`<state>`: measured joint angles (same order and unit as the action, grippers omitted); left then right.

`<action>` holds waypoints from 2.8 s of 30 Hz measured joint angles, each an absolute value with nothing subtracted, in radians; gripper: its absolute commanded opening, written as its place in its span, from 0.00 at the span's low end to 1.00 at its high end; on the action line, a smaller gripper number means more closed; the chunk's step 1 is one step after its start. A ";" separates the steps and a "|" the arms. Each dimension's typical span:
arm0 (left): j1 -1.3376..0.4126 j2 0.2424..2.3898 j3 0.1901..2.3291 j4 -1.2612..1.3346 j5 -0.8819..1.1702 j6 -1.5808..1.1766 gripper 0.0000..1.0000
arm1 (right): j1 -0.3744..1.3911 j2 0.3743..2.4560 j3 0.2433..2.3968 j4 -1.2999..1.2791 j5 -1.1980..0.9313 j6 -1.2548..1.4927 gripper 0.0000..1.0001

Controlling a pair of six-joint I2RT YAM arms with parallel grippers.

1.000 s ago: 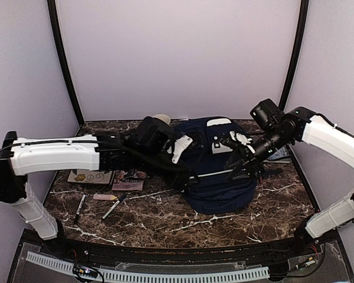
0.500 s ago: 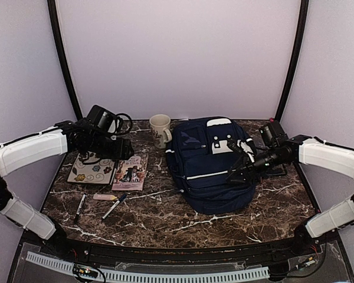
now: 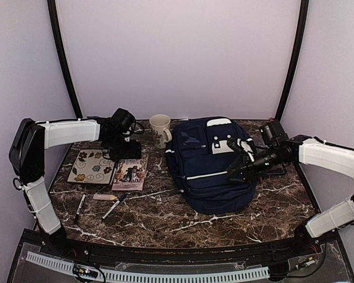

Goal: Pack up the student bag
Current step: Move the book to the center of the board, then pick up the book at the center of the board.

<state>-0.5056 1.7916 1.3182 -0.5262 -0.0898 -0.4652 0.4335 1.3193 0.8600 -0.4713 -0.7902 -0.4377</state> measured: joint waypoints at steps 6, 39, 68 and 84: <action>-0.501 1.866 1.362 -0.525 -0.117 -0.474 0.85 | 0.434 1.322 0.860 -0.478 -0.811 -0.457 0.57; -0.430 2.113 1.540 -0.548 -0.200 -0.500 0.99 | 0.434 1.358 0.860 -0.489 -0.822 -0.466 0.59; -0.605 2.045 1.411 -0.393 -0.172 -0.632 0.95 | 0.434 1.386 0.860 -0.530 -0.842 -0.499 0.60; -0.550 1.781 1.252 -0.476 -0.094 -0.518 0.83 | 0.612 1.464 1.155 -0.397 -0.741 -0.138 0.41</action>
